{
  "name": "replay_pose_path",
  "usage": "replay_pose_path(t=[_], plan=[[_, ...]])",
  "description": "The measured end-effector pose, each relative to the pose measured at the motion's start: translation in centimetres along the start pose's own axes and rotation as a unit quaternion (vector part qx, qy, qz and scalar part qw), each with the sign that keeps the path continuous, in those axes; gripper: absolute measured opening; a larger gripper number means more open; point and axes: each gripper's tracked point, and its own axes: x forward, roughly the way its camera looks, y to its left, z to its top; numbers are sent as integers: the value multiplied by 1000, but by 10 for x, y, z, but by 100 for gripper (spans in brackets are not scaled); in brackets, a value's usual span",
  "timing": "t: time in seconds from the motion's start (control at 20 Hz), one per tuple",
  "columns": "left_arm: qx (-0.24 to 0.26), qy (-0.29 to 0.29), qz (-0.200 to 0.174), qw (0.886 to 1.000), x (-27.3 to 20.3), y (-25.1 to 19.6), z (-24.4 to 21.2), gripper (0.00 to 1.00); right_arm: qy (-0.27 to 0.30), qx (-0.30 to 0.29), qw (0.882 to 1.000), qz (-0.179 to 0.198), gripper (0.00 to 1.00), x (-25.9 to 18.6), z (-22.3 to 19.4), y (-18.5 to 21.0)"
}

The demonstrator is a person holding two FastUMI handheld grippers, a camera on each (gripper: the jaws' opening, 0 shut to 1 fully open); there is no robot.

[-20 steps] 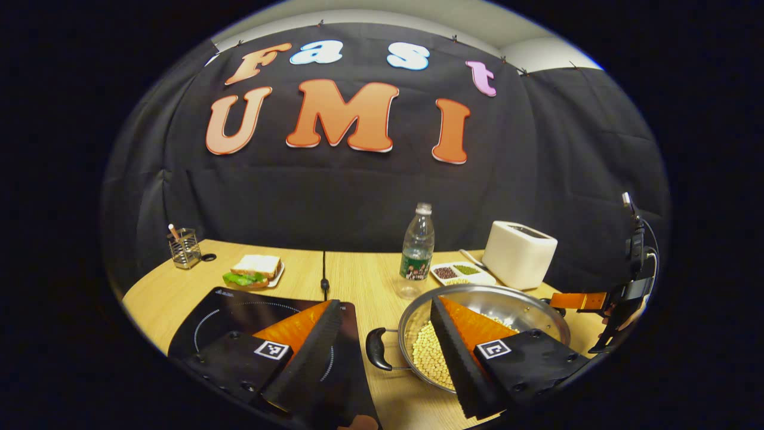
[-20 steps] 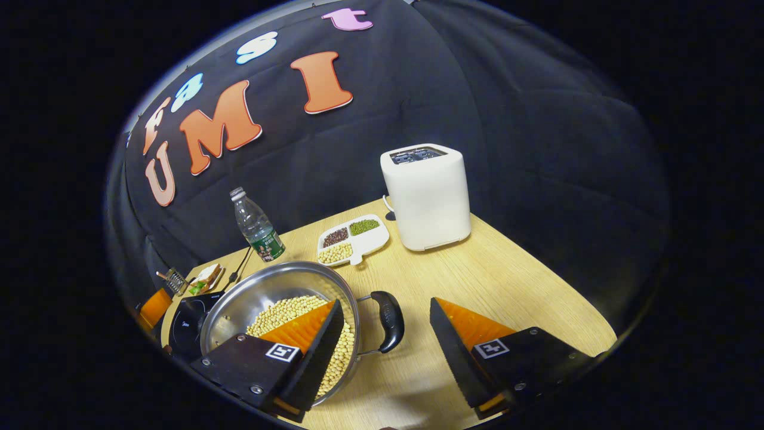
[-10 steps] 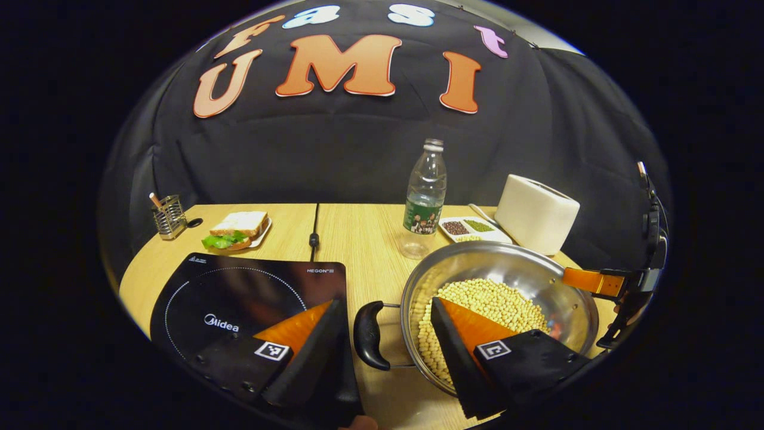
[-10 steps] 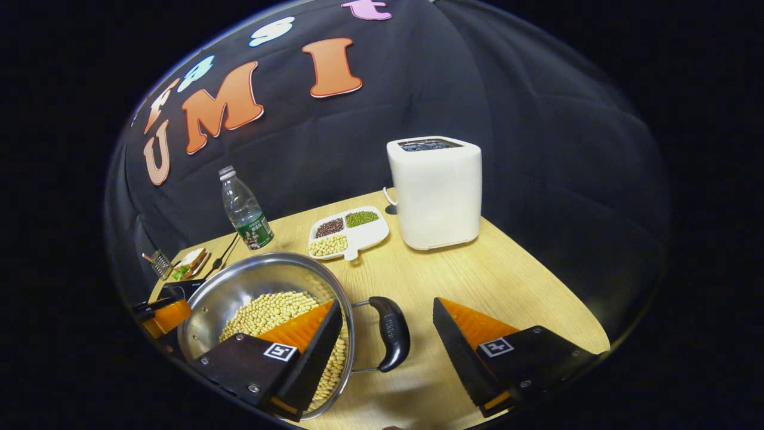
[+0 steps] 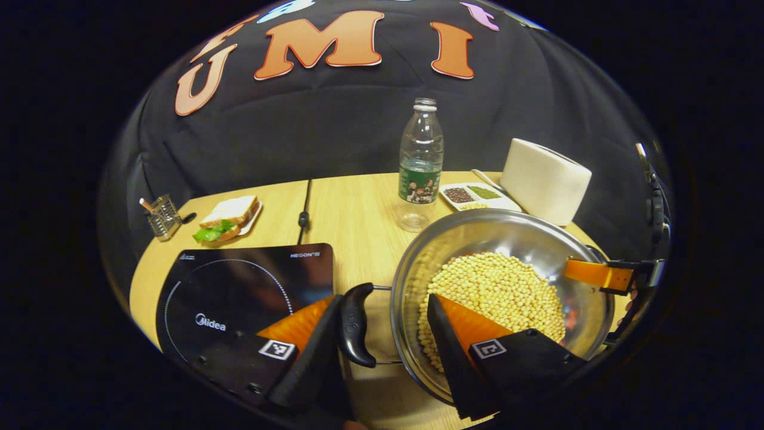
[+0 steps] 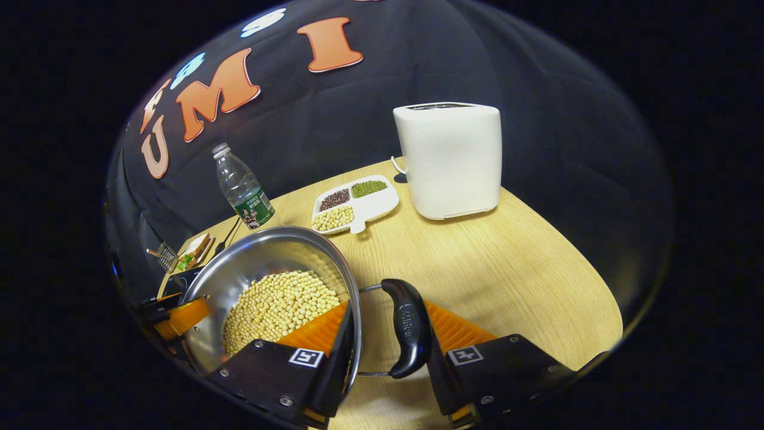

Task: First push the handle of the pot to place it horizontally, then grasp the pot with both hands and set it on the induction cooktop.

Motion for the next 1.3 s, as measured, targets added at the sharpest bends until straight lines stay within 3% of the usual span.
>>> replay_pose_path(t=[0.1,0.3,0.55,0.75,1.05,1.3], plan=[[-4,1,-16,1000,2,-5,1,69,-2,17,1000,1,56,-3,2,1],[-18,7,-28,999,2,-11,1,54,-9,29,1000,-7,49,-18,6,-15],[-19,10,-37,999,-12,-14,4,54,-16,44,999,-12,47,-35,11,-14],[-15,-3,-36,999,-27,-5,22,48,-30,60,998,-4,46,-51,24,-2],[-22,2,-25,999,-48,29,35,53,-35,51,998,4,47,-68,37,35],[-31,-7,-13,999,-67,68,49,51,-40,46,998,20,47,-78,46,78]])
